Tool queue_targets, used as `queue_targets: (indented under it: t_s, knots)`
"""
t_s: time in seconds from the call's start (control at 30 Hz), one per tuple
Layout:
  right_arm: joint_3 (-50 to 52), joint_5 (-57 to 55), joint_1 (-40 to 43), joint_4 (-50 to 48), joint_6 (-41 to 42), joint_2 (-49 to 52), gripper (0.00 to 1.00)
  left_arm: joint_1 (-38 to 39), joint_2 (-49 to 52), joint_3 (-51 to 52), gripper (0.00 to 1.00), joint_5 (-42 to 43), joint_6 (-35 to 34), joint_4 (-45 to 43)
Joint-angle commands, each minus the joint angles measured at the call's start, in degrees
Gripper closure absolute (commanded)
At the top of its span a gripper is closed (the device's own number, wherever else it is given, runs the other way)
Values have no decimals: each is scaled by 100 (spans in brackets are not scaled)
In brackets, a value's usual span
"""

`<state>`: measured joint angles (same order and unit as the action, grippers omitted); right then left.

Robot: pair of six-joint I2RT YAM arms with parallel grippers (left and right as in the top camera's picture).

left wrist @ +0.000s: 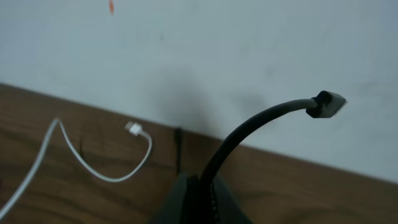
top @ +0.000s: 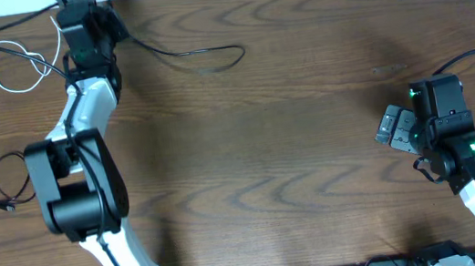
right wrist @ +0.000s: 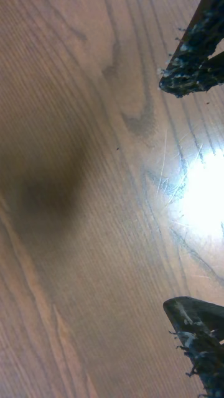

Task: Untangle cables

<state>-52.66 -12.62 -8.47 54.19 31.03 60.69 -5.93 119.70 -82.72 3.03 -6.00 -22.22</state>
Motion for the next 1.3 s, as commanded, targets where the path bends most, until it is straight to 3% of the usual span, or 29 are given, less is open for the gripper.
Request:
queue_targets:
  t_s: [0.0,0.1,0.13,0.27,0.3,0.43,0.57,0.87,0.93,1.07,1.27]
  knots:
    - [-9,-50,39,7,66,-35,1,-24,264,-101,93,-70,531,-210]
    - [-9,-50,39,7,66,-35,1,-28,455,-101,90,-70,774,-243]
    - [-9,-50,37,7,66,-35,1,-28,472,-101,83,-74,798,-203]
    - [-9,-50,39,7,66,-35,1,-26,369,-101,26,-70,793,-247]
    - [-9,-50,37,7,66,-35,1,-26,291,-101,20,-70,791,-254]
    - [-9,-50,37,7,66,-35,1,-26,-146,-101,20,-63,789,-111]
    - [-9,-50,37,7,66,-35,1,22,-684,-101,20,319,763,645]
    - [-9,-50,35,7,66,-35,1,393,-1132,-94,20,3250,-13,3263]
    - [-9,-50,35,7,66,-35,1,595,-1099,-52,20,3547,-9,3891]
    - [-9,-50,35,7,66,-35,1,1137,-1005,195,20,3156,507,4616]
    - [-9,-50,35,7,66,-35,1,1899,-791,306,19,1202,1224,5246]
